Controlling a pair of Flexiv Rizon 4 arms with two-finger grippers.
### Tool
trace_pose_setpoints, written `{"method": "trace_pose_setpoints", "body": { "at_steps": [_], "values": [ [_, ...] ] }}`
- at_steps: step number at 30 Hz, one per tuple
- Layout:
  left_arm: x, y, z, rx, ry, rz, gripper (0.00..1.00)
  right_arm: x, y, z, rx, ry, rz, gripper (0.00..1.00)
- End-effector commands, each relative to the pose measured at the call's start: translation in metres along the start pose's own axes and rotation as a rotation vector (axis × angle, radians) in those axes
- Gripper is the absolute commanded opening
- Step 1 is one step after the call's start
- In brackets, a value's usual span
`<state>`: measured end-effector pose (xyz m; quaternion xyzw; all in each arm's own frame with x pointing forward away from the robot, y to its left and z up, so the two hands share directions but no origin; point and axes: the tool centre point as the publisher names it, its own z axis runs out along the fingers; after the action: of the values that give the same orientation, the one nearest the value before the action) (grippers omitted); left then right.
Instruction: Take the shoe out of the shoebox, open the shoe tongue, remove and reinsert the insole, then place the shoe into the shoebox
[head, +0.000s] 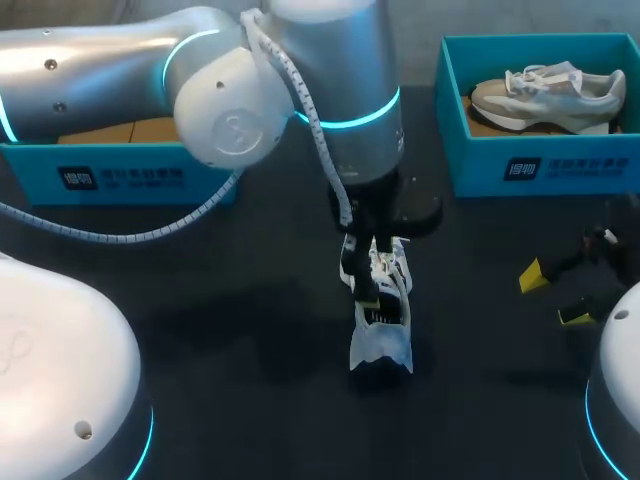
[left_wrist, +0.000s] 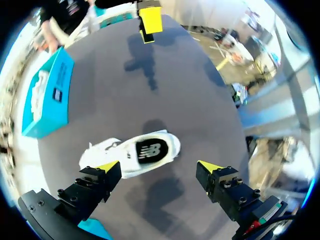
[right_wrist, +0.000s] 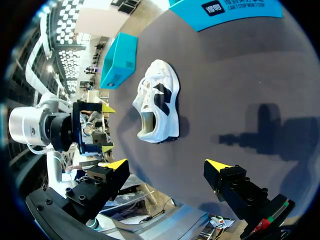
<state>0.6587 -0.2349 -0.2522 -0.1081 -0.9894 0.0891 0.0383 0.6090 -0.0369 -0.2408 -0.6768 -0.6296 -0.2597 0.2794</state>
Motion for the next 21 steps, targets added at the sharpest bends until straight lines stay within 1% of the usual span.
{"method": "trace_pose_setpoints", "body": {
  "at_steps": [1,3,4,7,10,13,21],
  "values": [
    [0.013,-0.008,0.013,-0.030,-0.010,-0.119,1.00,0.001,-0.002,0.000,-0.002,-0.003,0.002,1.00],
    [0.018,-0.007,0.014,-0.014,-0.010,-0.140,1.00,0.001,-0.002,0.000,-0.002,-0.003,0.002,1.00],
    [0.019,-0.007,0.015,-0.018,-0.042,-0.156,1.00,0.001,-0.002,0.000,-0.002,-0.003,0.002,1.00],
    [0.020,-0.007,0.022,-0.016,-0.062,-0.191,1.00,0.001,-0.002,0.000,-0.002,-0.003,0.002,1.00],
    [0.016,-0.006,0.032,-0.034,-0.046,-0.227,1.00,0.001,-0.002,0.000,-0.002,-0.003,0.002,1.00],
    [0.013,-0.007,0.042,-0.037,-0.001,-0.234,1.00,0.001,-0.002,0.000,-0.002,-0.003,0.002,1.00],
    [0.017,-0.009,0.063,-0.057,0.047,-0.227,1.00,0.001,-0.002,0.000,-0.002,-0.003,0.002,1.00]
  ]
}}
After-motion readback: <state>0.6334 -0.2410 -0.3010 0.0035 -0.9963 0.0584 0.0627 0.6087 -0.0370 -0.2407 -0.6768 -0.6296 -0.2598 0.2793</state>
